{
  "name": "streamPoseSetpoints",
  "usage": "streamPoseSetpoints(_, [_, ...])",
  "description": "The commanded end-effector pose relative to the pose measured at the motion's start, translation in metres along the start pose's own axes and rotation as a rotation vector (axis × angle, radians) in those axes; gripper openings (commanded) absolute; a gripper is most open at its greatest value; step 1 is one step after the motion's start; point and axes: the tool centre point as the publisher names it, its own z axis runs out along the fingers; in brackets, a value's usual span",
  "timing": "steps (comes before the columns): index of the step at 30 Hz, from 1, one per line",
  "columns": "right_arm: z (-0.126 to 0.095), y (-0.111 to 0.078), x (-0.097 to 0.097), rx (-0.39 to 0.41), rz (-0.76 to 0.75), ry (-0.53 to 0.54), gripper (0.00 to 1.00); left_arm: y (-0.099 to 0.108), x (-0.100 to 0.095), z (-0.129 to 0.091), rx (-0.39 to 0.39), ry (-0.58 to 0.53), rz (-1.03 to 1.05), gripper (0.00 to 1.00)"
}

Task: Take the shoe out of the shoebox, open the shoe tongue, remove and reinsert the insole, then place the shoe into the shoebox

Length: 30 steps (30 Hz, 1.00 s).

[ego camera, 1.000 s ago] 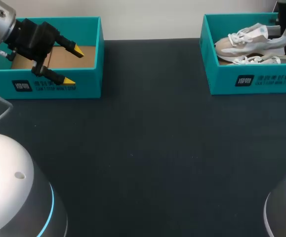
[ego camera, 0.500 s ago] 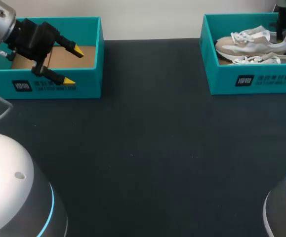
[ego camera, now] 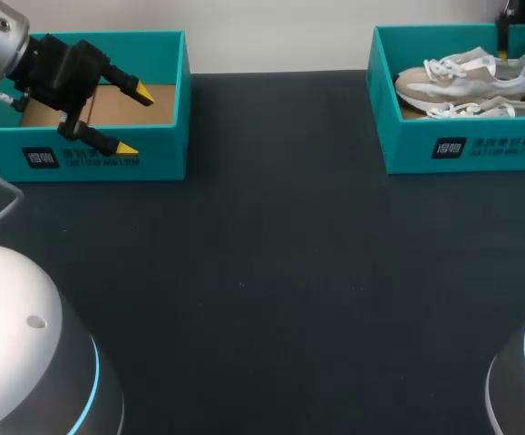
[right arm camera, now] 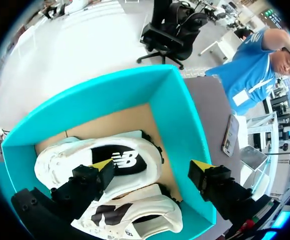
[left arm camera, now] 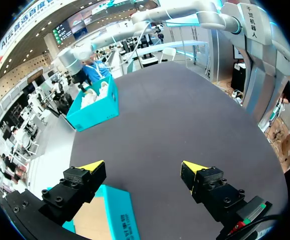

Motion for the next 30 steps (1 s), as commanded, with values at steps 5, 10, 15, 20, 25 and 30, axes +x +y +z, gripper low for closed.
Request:
streamPoseSetpoints(5, [-0.062,-0.061,0.002,-0.082,-0.001,0.033,1.0,0.0,0.0,0.0,-0.002,0.002,0.0,1.0])
streamPoseSetpoints(10, [-0.085,-0.09,0.015,-0.085,0.004,0.068,1.0,0.0,0.0,0.0,-0.002,0.002,0.0,1.0])
streamPoseSetpoints(15, [-0.1,-0.118,0.028,-0.083,0.008,0.071,1.0,0.0,0.0,0.0,-0.002,0.002,0.0,1.0])
streamPoseSetpoints(20, [-0.117,-0.139,0.034,-0.077,0.023,0.098,1.0,0.0,0.0,0.0,-0.002,0.002,0.0,1.0])
streamPoseSetpoints(25, [-0.125,-0.145,0.037,-0.081,0.015,0.081,1.0,0.0,0.0,0.0,-0.002,0.002,0.0,1.0])
streamPoseSetpoints(30, [-0.125,-0.145,0.037,-0.081,0.015,0.081,1.0,0.0,0.0,0.0,-0.002,0.002,0.0,1.0])
